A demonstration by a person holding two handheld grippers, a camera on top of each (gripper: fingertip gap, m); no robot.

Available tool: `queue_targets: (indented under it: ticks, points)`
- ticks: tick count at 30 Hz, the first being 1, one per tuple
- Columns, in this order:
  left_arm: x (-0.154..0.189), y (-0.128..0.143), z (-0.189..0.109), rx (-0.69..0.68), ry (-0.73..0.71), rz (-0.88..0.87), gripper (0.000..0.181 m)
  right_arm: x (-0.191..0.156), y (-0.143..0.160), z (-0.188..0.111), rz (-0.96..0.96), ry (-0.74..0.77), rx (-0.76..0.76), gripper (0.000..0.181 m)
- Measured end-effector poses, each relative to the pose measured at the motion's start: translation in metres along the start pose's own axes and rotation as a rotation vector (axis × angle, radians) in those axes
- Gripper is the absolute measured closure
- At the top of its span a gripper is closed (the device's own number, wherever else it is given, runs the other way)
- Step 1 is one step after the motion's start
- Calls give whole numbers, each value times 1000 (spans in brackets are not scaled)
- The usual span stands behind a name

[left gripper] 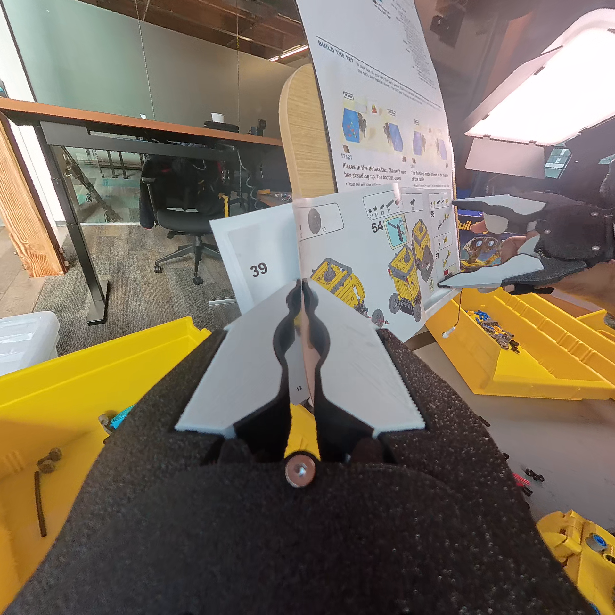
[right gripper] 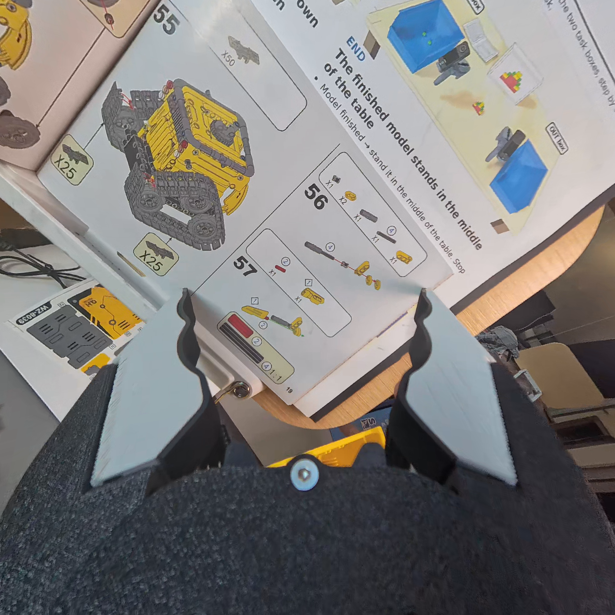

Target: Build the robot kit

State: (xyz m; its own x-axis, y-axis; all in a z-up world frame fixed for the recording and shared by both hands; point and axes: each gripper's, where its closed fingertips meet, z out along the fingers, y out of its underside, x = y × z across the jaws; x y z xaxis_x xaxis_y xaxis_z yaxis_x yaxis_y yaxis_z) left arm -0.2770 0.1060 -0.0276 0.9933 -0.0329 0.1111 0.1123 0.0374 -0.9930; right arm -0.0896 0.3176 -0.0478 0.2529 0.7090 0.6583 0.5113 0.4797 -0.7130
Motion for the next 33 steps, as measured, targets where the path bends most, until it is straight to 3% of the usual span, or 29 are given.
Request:
queue_targets:
  ticks: [5,9,17,29,33]
  points:
    - [0,1,0,-3,-2,3,181,-4,-4,-5,-125,23,5,51]
    - [0,2,1,-7,-2,7,181,1,-5,0,-92,7,-14,43]
    - [0,3,2,-11,0,3,181,0,-2,3,-59,-37,1,47]
    - [2,1,1,-9,-2,10,181,-7,-4,-4,-123,-65,-1,79]
    - [1,-1,-1,0,-1,5,181,9,-15,-4,-35,-26,21,50]
